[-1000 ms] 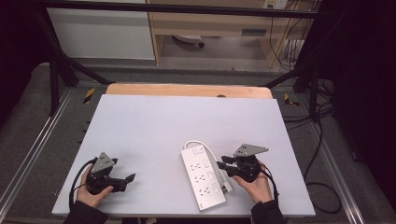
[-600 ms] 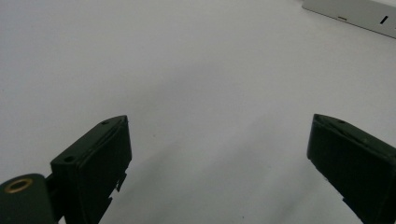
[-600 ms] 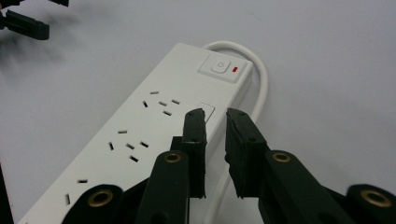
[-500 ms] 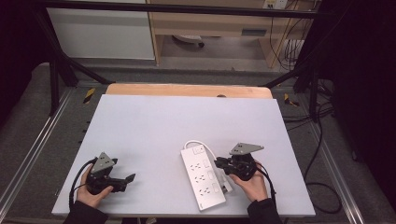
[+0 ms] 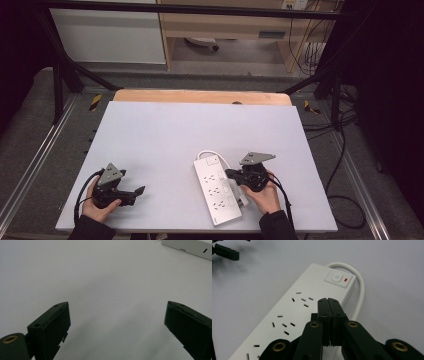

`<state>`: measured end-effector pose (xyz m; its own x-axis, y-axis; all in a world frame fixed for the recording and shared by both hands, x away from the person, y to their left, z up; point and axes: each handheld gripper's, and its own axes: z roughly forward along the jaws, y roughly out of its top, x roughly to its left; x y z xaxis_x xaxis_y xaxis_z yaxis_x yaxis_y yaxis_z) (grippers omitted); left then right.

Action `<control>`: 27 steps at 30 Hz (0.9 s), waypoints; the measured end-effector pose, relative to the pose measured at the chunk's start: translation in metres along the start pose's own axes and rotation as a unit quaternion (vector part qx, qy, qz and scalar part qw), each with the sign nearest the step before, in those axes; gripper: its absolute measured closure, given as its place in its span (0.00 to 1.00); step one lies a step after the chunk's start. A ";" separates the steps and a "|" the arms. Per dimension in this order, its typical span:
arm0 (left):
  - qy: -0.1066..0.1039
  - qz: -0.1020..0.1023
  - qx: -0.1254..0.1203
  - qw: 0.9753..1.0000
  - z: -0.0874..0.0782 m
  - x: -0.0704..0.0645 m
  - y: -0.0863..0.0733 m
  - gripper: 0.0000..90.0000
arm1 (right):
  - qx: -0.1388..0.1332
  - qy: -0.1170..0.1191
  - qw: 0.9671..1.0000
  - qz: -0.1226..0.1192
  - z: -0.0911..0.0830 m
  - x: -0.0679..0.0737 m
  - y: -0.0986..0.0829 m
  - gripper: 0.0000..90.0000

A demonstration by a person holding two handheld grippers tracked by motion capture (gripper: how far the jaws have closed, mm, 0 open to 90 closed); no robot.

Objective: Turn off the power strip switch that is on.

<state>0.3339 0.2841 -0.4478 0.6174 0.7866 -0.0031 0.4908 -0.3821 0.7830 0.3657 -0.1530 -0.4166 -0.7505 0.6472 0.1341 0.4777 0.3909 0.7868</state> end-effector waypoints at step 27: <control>0.000 0.001 0.000 1.000 0.000 0.000 0.000 0.07 | 0.023 0.008 1.000 -0.005 0.023 0.005 0.000 1.00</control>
<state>0.3340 0.2844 -0.4478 0.6175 0.7865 -0.0015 0.4897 -0.3830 0.7832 0.3724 -0.1347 -0.4299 -0.7621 0.6329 0.1368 0.4908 0.4268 0.7595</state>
